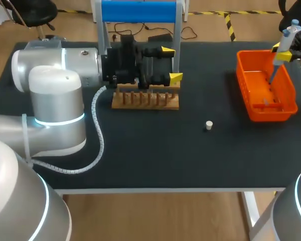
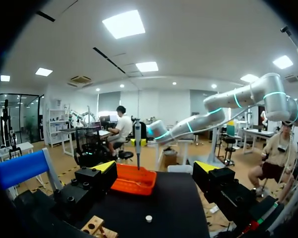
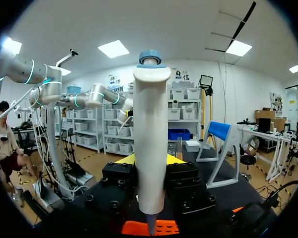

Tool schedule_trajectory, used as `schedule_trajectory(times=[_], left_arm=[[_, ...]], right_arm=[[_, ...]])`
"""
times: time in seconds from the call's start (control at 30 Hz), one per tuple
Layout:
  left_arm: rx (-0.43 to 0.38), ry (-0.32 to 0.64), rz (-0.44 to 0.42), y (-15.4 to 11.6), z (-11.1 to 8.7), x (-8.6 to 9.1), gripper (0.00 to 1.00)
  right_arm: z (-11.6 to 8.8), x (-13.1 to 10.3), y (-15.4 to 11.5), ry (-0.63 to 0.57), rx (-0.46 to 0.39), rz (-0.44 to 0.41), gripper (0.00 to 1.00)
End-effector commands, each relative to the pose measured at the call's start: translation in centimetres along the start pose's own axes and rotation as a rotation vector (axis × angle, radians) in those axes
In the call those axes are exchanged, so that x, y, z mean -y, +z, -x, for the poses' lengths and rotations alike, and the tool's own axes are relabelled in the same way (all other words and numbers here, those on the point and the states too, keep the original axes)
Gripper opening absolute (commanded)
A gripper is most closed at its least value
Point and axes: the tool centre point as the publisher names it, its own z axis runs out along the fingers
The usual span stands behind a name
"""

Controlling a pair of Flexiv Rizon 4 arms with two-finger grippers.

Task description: Invert the test tube, pick up the pipette, mount the tip to pipette, aspirate from beaker and dispense into the tube, eject the tip, return the pipette, and cap with the stopper.

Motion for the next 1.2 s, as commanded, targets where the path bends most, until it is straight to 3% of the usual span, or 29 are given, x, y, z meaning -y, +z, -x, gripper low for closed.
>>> schedule_trajectory(times=[0.03, 0.27, 0.4, 0.7, 0.87, 1.2], left_arm=[[0.005, 0.001, -0.005, 0.0, -0.1, -0.1, 1.0], [0.005, 0.001, -0.005, 0.0, -0.1, -0.1, 1.0], [0.005, 0.001, -0.005, 0.0, -0.1, -0.1, 1.0], [0.005, 0.001, -0.005, 0.0, -0.1, -0.1, 1.0], [0.005, 0.001, -0.005, 0.0, -0.1, -0.1, 1.0], [0.005, 0.001, -0.005, 0.0, -0.1, -0.1, 1.0]], right_arm=[[-0.9, -1.4, 1.4, -0.022, 0.007, -0.04, 0.0], [-3.1, -3.6, 5.6, -0.037, 0.069, -0.161, 0.0], [-4.1, -4.5, 7.4, -0.06, 0.113, -0.182, 0.0], [-6.4, -5.7, 11.0, -0.081, 0.173, -0.148, 0.0], [-7.4, -4.8, 13.3, -0.058, 0.161, -0.124, 0.0], [-7.3, -3.3, 17.4, -0.035, 0.143, -0.072, 0.0]])
